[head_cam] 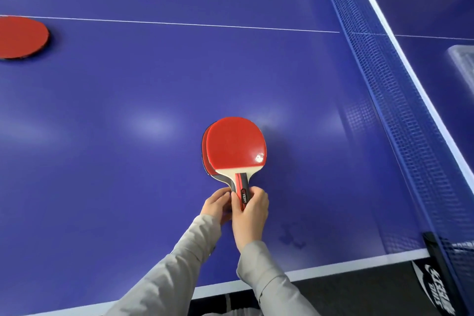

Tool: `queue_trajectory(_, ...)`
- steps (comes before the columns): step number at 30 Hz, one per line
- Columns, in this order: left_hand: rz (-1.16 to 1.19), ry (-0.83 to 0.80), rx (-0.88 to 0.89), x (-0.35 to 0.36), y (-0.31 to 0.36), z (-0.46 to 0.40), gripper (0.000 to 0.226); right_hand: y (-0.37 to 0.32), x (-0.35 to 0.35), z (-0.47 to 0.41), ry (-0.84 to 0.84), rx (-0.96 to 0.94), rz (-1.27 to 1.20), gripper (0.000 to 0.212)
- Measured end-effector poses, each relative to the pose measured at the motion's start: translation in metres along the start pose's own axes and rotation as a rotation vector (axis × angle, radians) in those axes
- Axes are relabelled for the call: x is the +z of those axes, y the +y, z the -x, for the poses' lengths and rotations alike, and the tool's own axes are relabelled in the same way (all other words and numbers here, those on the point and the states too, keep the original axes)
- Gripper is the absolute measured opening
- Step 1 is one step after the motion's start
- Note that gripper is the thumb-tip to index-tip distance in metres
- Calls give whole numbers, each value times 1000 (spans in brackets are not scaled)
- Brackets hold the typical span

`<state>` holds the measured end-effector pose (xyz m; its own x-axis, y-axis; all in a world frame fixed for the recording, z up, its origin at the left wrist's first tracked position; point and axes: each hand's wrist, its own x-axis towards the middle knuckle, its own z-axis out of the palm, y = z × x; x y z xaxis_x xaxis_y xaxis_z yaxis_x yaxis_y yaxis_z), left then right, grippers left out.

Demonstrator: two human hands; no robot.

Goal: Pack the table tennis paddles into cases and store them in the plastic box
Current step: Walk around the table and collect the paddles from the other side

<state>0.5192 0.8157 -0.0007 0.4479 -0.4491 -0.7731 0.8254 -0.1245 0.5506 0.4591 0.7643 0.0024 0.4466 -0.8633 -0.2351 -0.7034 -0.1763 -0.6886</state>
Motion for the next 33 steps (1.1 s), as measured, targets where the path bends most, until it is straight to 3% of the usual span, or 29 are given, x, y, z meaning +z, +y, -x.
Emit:
queue_trajectory(5,46,30,-35,4,2,-1,24,8,-8,1,-84,-46,-12,32)
queue_trajectory(9,-69,49,-11,14,5,-2,26,28,-29,6,-148,-100,-34,29)
queue_trajectory(13,-312,144,56,19,8,-2,28,54,-55,-1,-175,-176,263,46)
queue_trajectory(18,-341,173,115,15,13,3,27,81,-83,-10,-292,-174,656,58)
queue_trajectory(23,-422,102,152,14,14,19,21,104,-114,-2,-267,-47,761,58)
queue_trajectory(29,-539,-91,200,37,-2,43,19,149,-157,28,-194,176,694,56)
queue_trajectory(33,-609,-249,176,66,-24,62,30,192,-177,68,-176,352,629,56)
